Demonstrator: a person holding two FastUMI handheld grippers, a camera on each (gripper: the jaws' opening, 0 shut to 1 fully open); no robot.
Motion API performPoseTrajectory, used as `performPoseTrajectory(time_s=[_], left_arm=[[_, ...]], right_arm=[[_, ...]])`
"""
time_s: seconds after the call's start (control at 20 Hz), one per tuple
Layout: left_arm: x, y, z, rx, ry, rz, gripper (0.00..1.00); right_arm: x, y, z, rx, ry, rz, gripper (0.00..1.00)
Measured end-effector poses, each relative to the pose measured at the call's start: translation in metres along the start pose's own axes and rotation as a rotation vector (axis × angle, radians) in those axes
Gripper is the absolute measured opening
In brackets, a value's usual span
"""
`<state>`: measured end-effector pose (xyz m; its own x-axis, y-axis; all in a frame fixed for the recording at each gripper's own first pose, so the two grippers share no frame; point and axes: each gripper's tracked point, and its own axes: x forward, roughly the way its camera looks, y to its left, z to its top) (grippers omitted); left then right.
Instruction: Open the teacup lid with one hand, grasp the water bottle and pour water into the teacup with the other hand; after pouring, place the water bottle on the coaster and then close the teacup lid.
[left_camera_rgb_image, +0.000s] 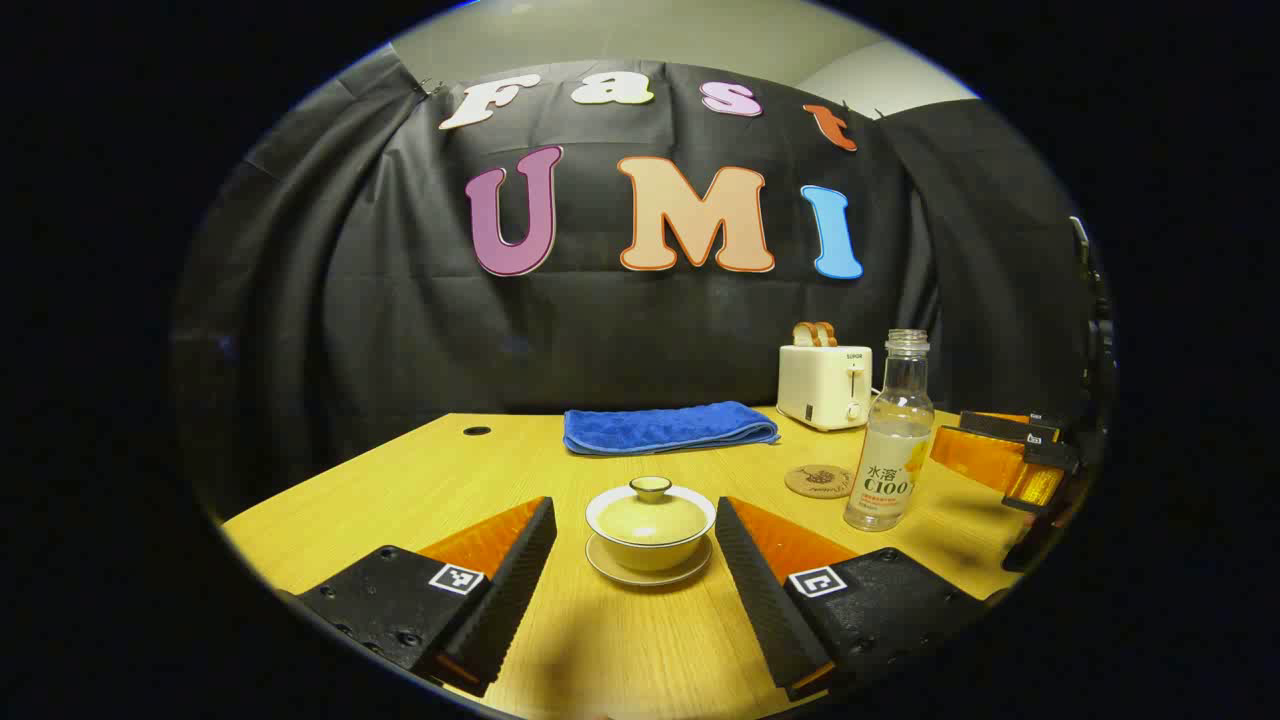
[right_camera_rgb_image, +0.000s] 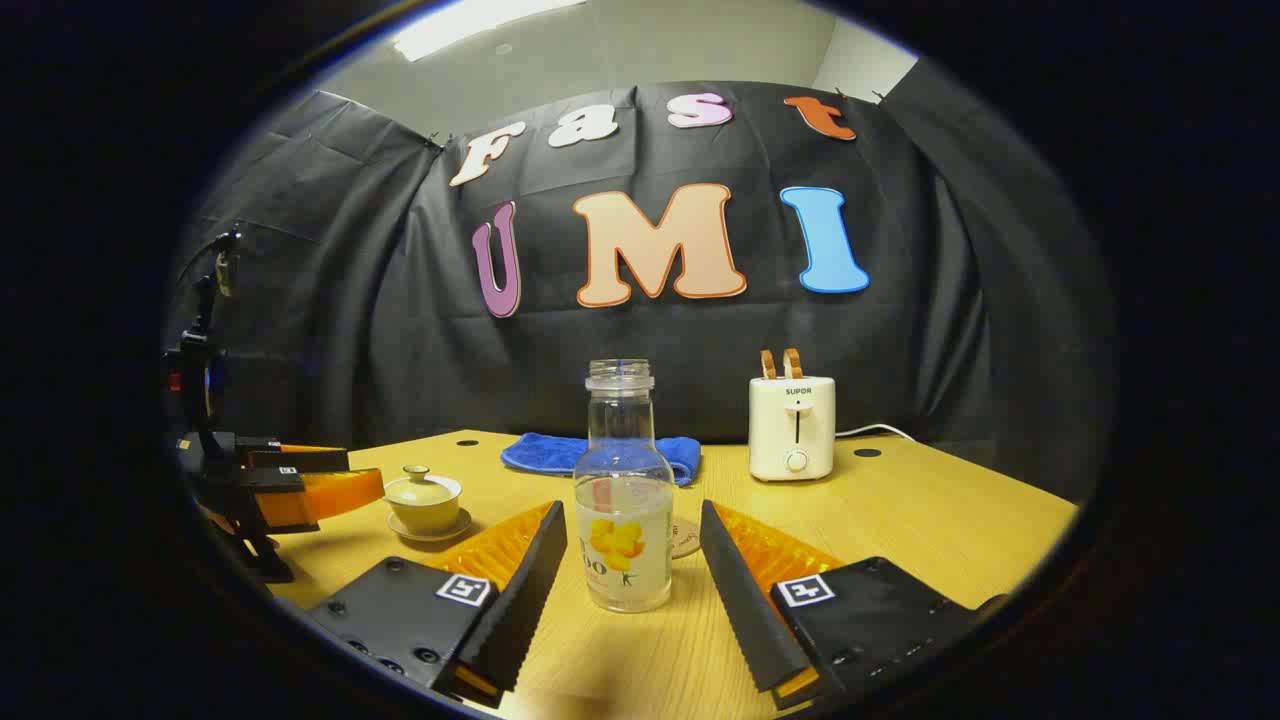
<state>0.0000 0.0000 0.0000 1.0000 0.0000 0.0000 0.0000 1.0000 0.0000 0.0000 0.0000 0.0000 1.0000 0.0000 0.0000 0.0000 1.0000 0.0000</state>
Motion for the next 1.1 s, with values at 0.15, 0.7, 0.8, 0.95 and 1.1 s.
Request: performPoseTrajectory(time_s=[0.15, 0.7, 0.8, 0.95, 1.1], left_arm=[[-0.001, -0.001, 0.003, 0.002, -0.017, -0.003, 0.94], [-0.003, 0.001, 0.01, 0.001, -0.068, -0.019, 0.96], [-0.003, 0.0, 0.008, 0.002, -0.063, -0.019, 0.96], [-0.002, 0.001, 0.009, 0.001, -0.066, -0.014, 0.96], [-0.003, 0.003, 0.009, 0.002, -0.065, -0.008, 0.96]], right_arm=[[0.0, -0.001, 0.001, -0.005, -0.001, -0.005, 0.84], [0.0, -0.005, 0.001, -0.006, 0.001, -0.032, 0.87], [-0.001, -0.005, 0.001, -0.006, -0.002, -0.04, 0.88], [0.0, -0.006, 0.002, -0.004, -0.001, -0.043, 0.87], [0.0, -0.007, 0.001, -0.004, -0.001, -0.052, 0.87]])
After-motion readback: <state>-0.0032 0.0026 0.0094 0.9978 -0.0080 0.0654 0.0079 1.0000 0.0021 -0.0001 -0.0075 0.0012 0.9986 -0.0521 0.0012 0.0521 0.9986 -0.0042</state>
